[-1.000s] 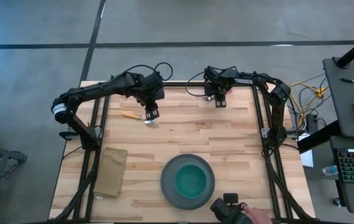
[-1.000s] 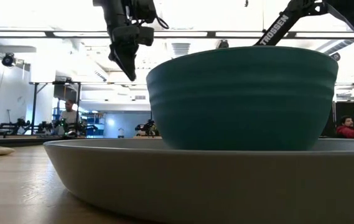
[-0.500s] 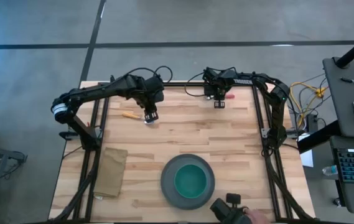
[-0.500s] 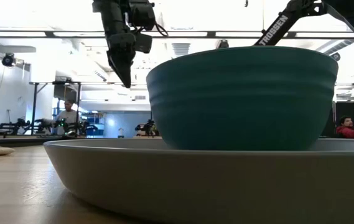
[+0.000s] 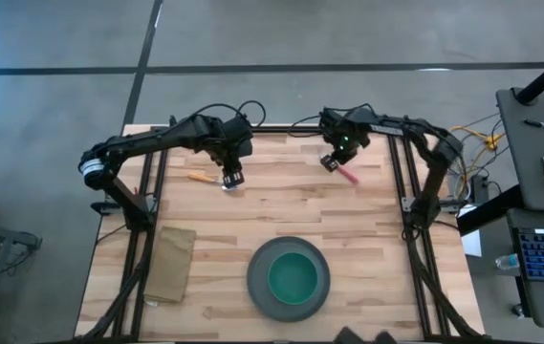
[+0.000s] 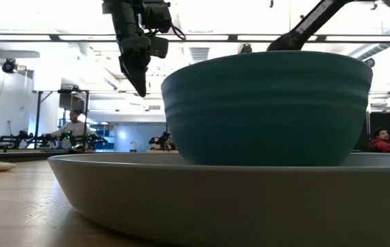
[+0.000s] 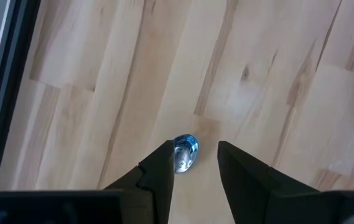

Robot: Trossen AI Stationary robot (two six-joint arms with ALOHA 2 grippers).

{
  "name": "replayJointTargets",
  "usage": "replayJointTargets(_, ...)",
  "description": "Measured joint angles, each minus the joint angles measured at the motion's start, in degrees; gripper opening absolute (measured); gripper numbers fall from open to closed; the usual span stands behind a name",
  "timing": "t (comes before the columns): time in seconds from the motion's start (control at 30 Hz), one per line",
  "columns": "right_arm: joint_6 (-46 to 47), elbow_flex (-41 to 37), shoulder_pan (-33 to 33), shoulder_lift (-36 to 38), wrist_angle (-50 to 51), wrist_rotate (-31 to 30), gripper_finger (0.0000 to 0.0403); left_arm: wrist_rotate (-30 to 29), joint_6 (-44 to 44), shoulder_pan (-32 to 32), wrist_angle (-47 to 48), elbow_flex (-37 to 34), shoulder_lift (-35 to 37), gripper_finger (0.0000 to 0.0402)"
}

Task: Set table place
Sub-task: Put the fork to the right side of the plate

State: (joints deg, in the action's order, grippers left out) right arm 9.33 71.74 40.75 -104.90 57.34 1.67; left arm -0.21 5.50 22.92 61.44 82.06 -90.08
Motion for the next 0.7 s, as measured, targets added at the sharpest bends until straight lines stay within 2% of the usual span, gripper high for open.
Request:
replayJointTargets(0.2,15.77,-8.81,-8.92,11.69,1.64,-0.30,0.0006,0.00,1.45,0.00,-0.47,-0.04,0.00,0.0109)
replayJointTargets(0.3,20.89,-13.99,-13.61,17.31,-0.47,-7.11,0.0007,0.00,2.56,0.00,-1.63,-0.04,0.00,0.0109)
replayJointTargets(0.37,21.60,-16.76,-15.08,19.50,-2.00,-8.95,0.0010,0.00,3.47,0.00,-2.28,-0.09,0.00,0.0109)
replayJointTargets(0.5,18.68,-18.76,-14.05,20.12,-4.60,-9.03,0.0038,0.03,4.10,0.00,-3.02,-0.09,0.00,0.0109)
replayJointTargets(0.63,14.14,-17.50,-9.70,16.63,-7.22,-8.50,0.0098,0.04,3.96,0.00,-3.07,-0.09,0.00,0.0109)
replayJointTargets(0.7,12.59,-15.51,-7.18,13.87,-7.98,-5.59,0.0132,0.02,3.91,0.00,-3.07,-0.09,0.00,0.0109)
